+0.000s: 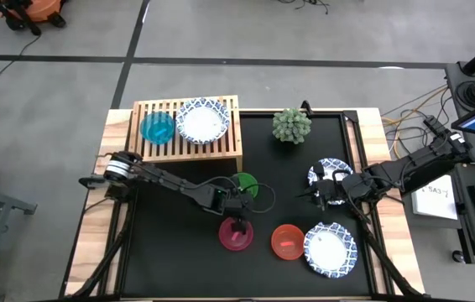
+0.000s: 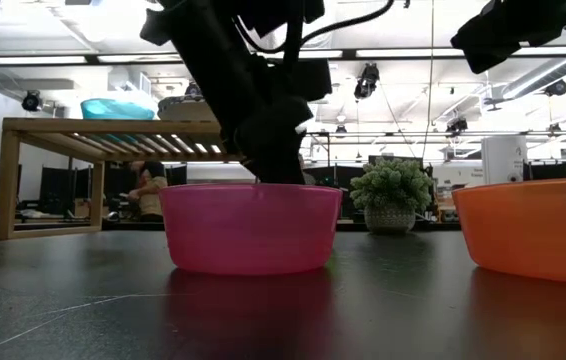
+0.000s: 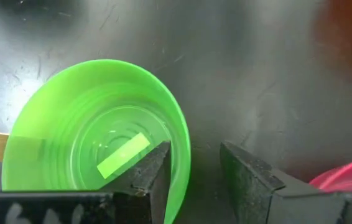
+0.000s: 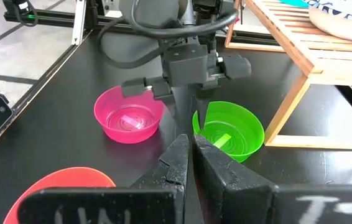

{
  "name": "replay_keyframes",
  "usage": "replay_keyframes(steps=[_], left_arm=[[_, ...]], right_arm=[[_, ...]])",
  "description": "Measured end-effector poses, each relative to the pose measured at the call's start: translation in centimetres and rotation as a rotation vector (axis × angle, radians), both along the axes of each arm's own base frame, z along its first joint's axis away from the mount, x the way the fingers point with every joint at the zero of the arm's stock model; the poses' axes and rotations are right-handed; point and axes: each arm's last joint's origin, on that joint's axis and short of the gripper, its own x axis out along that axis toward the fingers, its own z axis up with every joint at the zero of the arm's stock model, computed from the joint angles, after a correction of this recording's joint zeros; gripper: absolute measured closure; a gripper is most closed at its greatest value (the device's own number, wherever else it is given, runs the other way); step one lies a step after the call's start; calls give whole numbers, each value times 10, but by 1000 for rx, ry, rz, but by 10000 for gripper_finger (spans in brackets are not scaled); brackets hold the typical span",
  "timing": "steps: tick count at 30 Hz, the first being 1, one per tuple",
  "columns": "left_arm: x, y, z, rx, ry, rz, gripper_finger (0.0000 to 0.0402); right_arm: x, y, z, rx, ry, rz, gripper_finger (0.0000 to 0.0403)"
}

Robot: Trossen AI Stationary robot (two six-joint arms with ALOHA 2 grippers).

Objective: Place and stack bowls onto a shelf
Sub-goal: Stack the green bowl on top of the blue bowl

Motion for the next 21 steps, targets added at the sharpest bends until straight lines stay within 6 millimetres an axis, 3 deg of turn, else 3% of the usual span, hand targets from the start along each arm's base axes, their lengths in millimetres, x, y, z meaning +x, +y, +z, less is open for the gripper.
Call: replay_keyframes(steps=[6, 13, 21], left_arm=[[1, 2, -5, 5, 14, 3, 310], [1, 2, -5, 8, 19, -2, 392], [-2, -3, 4, -9, 1, -25, 400]], right_arm=[[0, 0, 0, 0, 0, 0, 390], [0, 0, 0, 0, 0, 0, 390], [0, 0, 0, -3, 0, 1, 390]])
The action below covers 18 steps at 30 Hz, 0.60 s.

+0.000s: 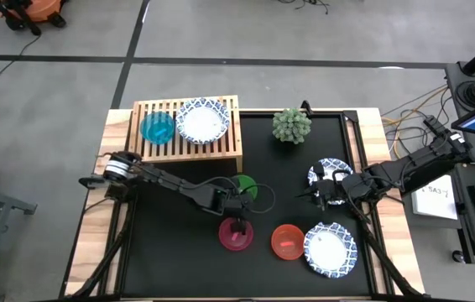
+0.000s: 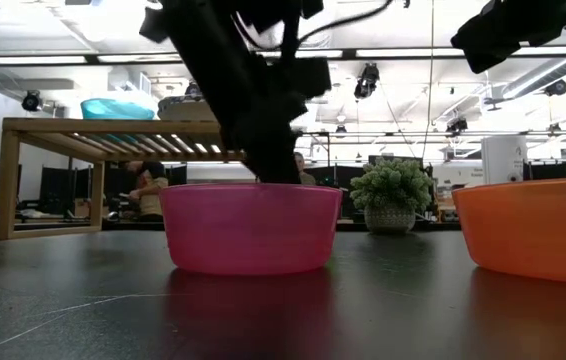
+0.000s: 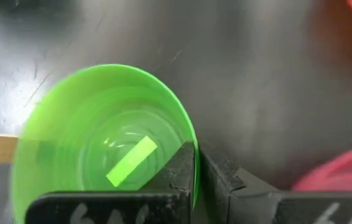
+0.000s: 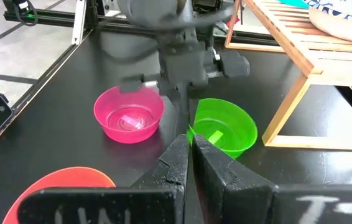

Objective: Place and stack bowls onto a shelf
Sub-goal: Stack the green bowl on top of the blue bowl

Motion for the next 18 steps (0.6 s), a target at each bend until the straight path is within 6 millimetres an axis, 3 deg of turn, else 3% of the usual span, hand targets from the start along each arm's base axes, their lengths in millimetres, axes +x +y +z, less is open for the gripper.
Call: replay_keyframes(steps=[4, 7, 13, 18], left_arm=[[-1, -10, 26, 5, -2, -68, 401], [-5, -20, 58, 30, 19, -127, 401], [-24, -33, 138, 95, 135, -221, 401], [-56, -28, 202, 200, 200, -195, 401]], right_arm=[[0, 0, 0, 0, 0, 0, 390], [0, 0, 0, 0, 0, 0, 390], [0, 0, 0, 3, -1, -1, 390], [0, 0, 0, 8, -1, -3, 390]])
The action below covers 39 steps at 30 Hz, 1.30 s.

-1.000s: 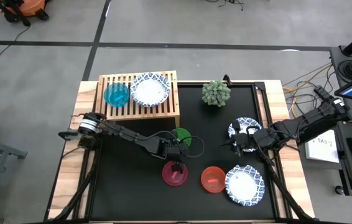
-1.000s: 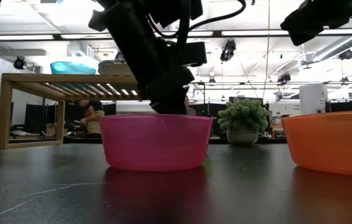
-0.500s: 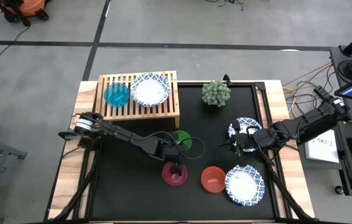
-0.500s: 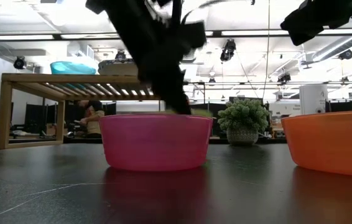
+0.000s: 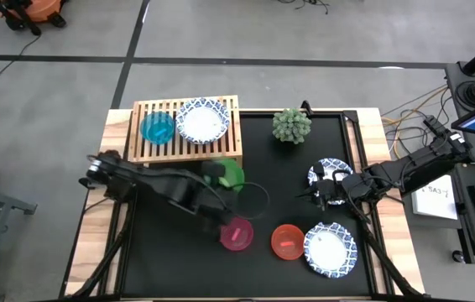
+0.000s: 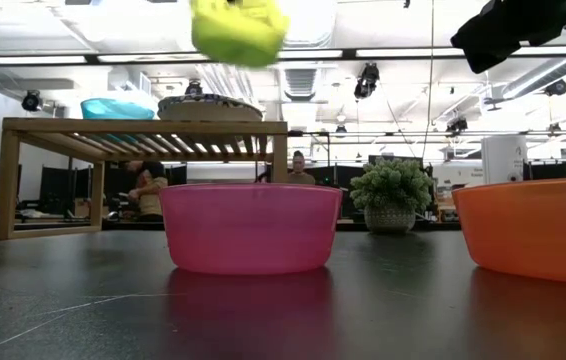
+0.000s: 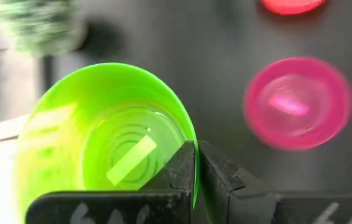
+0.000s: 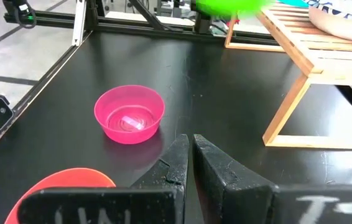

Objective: Place and stack bowls onto a shelf
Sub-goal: Stack the green bowl on top of the blue bowl

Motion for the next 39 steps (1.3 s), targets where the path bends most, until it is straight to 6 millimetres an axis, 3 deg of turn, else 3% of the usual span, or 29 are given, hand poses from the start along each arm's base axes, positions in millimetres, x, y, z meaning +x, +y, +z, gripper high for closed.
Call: replay_keyframes(steps=[5, 8, 14, 21, 25, 31, 39], left_arm=[[-34, 16, 48, 76, -98, 109, 401], [-54, 25, 65, 69, -157, 107, 402], [-101, 48, 76, 145, -251, 217, 401], [-155, 75, 49, 93, -281, 411, 401], [-173, 88, 30, 74, -292, 524, 401], [-181, 100, 4, 99, -249, 607, 401], [-172, 119, -19, 171, -145, 663, 401]], right_arm=[[0, 0, 0, 2, 0, -1, 390], [0, 0, 0, 3, 0, -1, 390], [0, 0, 0, 5, 0, -3, 390], [0, 0, 1, 7, -6, -2, 390], [1, 0, 1, 3, -15, 0, 390], [1, 0, 3, -1, -33, 4, 390], [1, 0, 3, -23, -35, 12, 390]])
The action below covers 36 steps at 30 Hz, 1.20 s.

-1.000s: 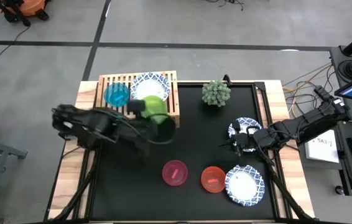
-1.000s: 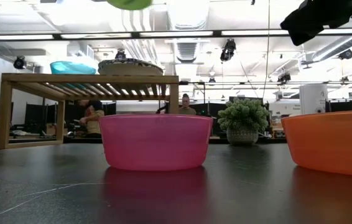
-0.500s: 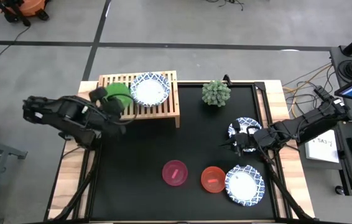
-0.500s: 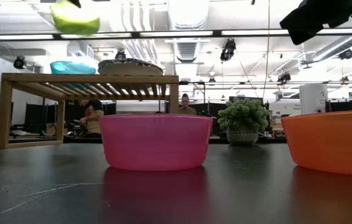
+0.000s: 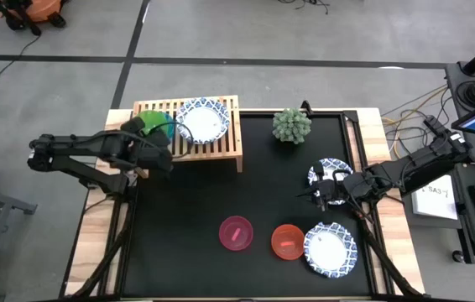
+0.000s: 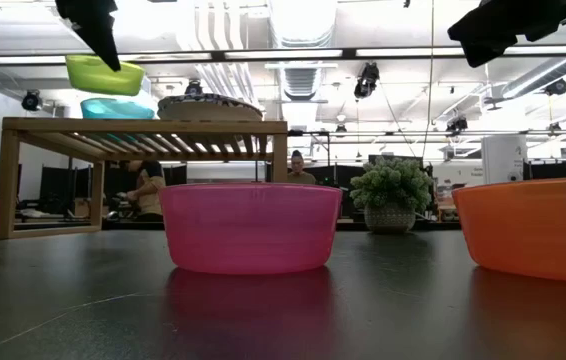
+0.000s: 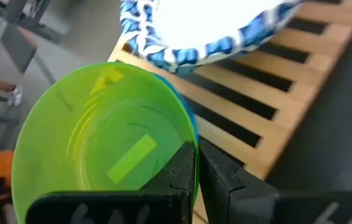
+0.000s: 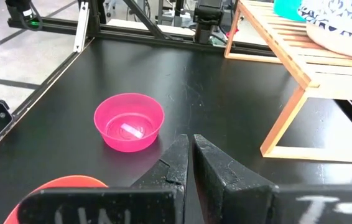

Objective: Place and stack bowls onto a shelf
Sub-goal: Stack the green bowl on top of the blue bowl

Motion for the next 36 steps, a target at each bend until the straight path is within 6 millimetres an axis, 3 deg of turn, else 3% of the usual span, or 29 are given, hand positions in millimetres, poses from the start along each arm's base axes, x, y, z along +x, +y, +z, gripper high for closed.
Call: replay_keyframes(steps=[13, 29, 36], left_arm=[[7, 43, 3, -50, -32, 46, 401], [9, 45, -1, -105, -41, 53, 399], [9, 45, -1, -107, -43, 56, 360]], right_arm=[[0, 0, 0, -13, 1, 4, 390], [0, 0, 0, -12, 3, 3, 390], [0, 0, 0, -9, 3, 2, 390]])
